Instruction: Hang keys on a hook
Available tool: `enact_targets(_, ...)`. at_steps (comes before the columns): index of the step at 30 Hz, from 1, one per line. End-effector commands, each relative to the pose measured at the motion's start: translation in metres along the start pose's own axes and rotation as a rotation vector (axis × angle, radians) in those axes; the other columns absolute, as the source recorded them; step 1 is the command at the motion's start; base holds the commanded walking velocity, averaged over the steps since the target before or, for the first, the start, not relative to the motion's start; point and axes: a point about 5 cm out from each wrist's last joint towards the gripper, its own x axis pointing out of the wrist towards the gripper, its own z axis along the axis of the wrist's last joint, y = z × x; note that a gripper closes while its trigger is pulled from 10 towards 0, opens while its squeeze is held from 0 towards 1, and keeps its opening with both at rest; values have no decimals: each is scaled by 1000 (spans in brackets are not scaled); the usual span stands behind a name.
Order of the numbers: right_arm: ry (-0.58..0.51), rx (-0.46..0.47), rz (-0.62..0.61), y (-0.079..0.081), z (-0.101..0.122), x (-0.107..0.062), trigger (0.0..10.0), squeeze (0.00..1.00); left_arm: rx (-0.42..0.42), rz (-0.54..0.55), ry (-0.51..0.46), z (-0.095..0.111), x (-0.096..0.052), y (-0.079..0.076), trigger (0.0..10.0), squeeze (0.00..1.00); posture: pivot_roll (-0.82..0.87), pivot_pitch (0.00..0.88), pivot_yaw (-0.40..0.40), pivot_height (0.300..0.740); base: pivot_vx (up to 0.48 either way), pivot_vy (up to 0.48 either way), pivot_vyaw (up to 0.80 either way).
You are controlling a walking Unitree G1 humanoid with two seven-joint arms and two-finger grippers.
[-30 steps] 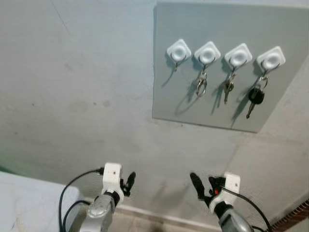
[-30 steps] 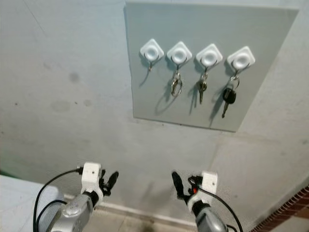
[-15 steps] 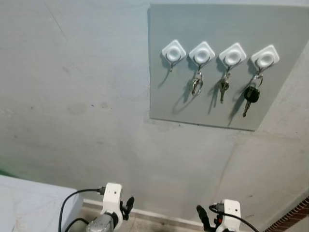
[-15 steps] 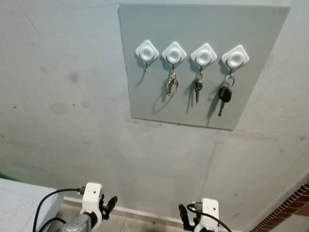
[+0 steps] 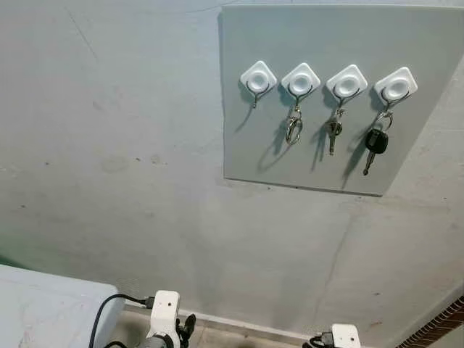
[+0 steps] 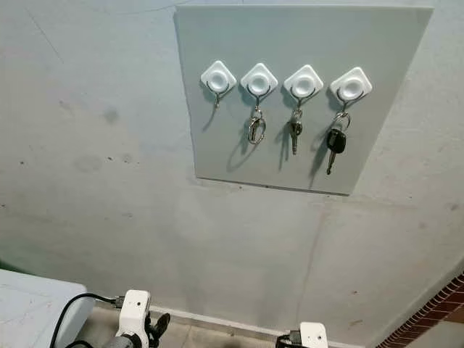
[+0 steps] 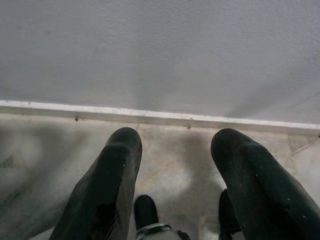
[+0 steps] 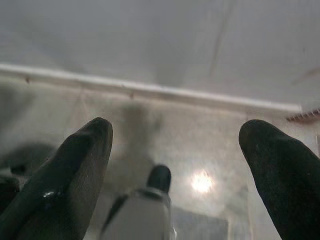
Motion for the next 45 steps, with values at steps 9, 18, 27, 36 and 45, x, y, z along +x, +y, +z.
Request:
enact_targets(9, 67, -40, -3, 6, -17, -5, 10000, 0, -75, 116, -4, 2, -5, 28, 10000, 0, 83, 0, 50, 740, 0, -67, 0)
enact_targets(18, 121, -42, -11, 4, -34, -12, 10000, 0, -77, 126, 57, -18, -12, 31, 10000, 0, 77, 0, 56, 740, 0, -421, 0)
enact_targets(27, 148, -52, -19, 1, -44, -17, 10000, 0, -96, 136, 68, -26, -15, 32, 10000, 0, 90, 0, 49, 740, 0, -450, 0)
enact_targets(36, 168, -37, -29, -1, -48, -19, 10000, 0, -108, 149, 72, -25, -15, 35, 10000, 0, 100, 0, 47, 740, 0, -170, 0)
enact_targets(45, 179, -31, -36, -2, -50, -20, 10000, 0, -106, 143, 80, -25, -15, 35, 10000, 0, 96, 0, 53, 740, 0, 0, 0)
